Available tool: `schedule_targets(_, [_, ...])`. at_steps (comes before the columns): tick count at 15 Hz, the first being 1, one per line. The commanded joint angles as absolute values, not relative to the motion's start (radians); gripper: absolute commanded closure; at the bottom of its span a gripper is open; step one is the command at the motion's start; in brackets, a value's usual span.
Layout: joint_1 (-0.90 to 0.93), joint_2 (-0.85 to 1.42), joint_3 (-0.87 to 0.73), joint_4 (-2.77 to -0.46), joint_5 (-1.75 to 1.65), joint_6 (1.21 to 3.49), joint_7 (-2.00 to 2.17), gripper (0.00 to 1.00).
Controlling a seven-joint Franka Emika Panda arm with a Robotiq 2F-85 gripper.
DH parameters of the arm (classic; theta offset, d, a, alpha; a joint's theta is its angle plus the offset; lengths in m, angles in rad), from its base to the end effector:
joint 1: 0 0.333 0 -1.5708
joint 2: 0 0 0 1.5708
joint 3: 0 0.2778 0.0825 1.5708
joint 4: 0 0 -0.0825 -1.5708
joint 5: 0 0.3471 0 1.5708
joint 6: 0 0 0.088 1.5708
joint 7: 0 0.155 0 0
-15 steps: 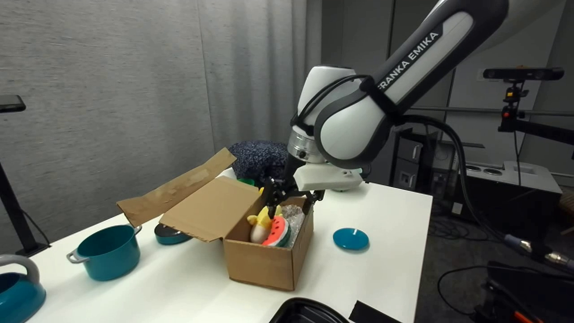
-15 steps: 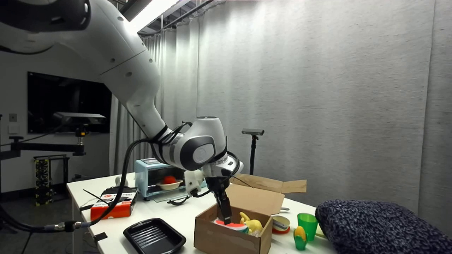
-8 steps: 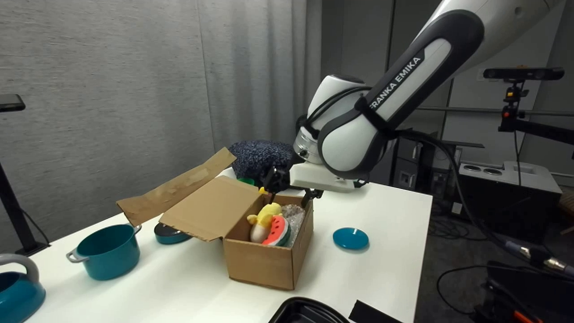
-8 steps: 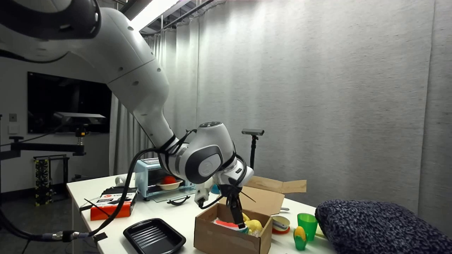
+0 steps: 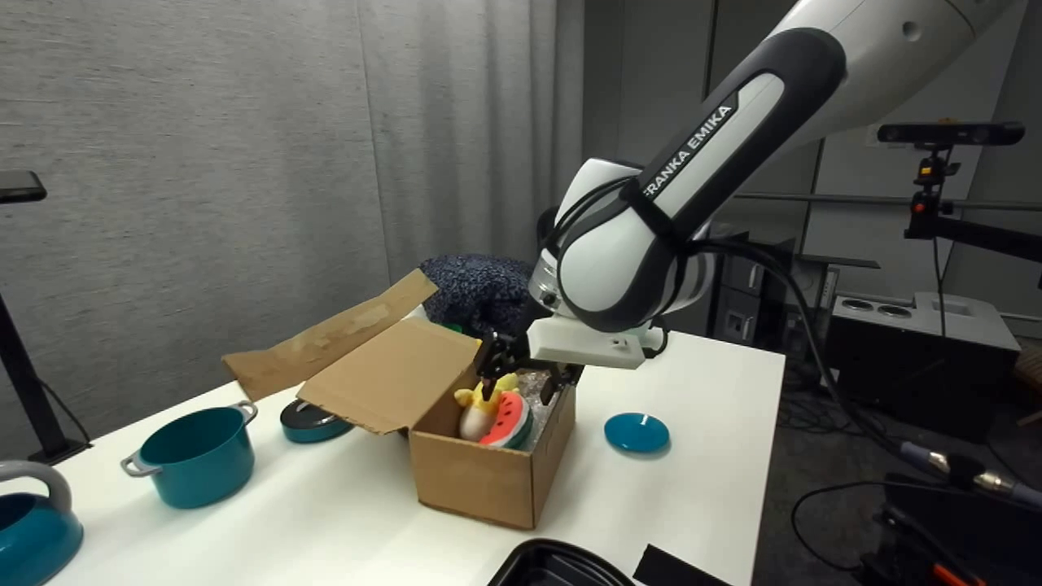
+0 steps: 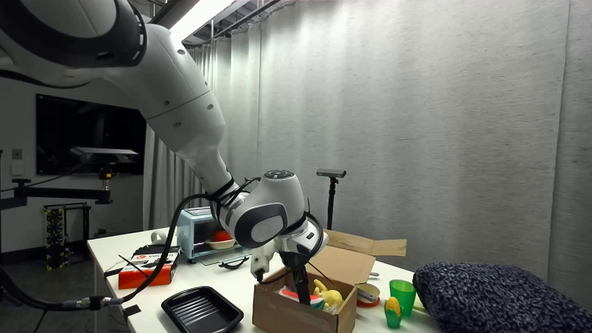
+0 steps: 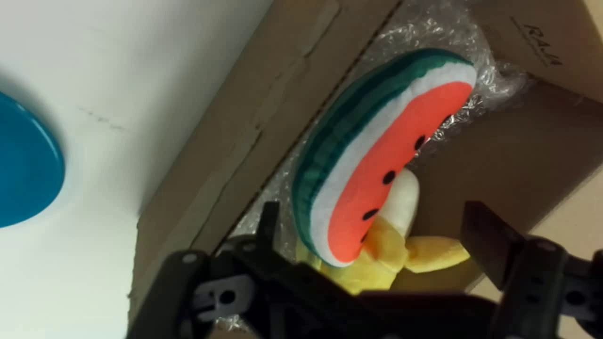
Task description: Take the watermelon out of the brown box and put it inside the green bowl
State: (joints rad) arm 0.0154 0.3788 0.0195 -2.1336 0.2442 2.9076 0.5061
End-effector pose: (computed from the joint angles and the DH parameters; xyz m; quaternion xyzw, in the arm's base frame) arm 0.5901 0.0086 0.2184 -0.9199 0.3360 -0.1729 0.1043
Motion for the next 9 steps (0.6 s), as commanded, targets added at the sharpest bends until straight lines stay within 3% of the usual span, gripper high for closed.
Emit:
schedule_targets(1, [-0.015,0.351,0.006,-2.11,0.26,2.775,0.406,0.34])
schedule_targets(8, [-0.022,0.312,-0.048,-2.105,0.225,2.648,0.339,0.88])
schedule_targets(9, [-0.02,0.306,-0.053,-2.108,0.217,2.647,0.33,0.47])
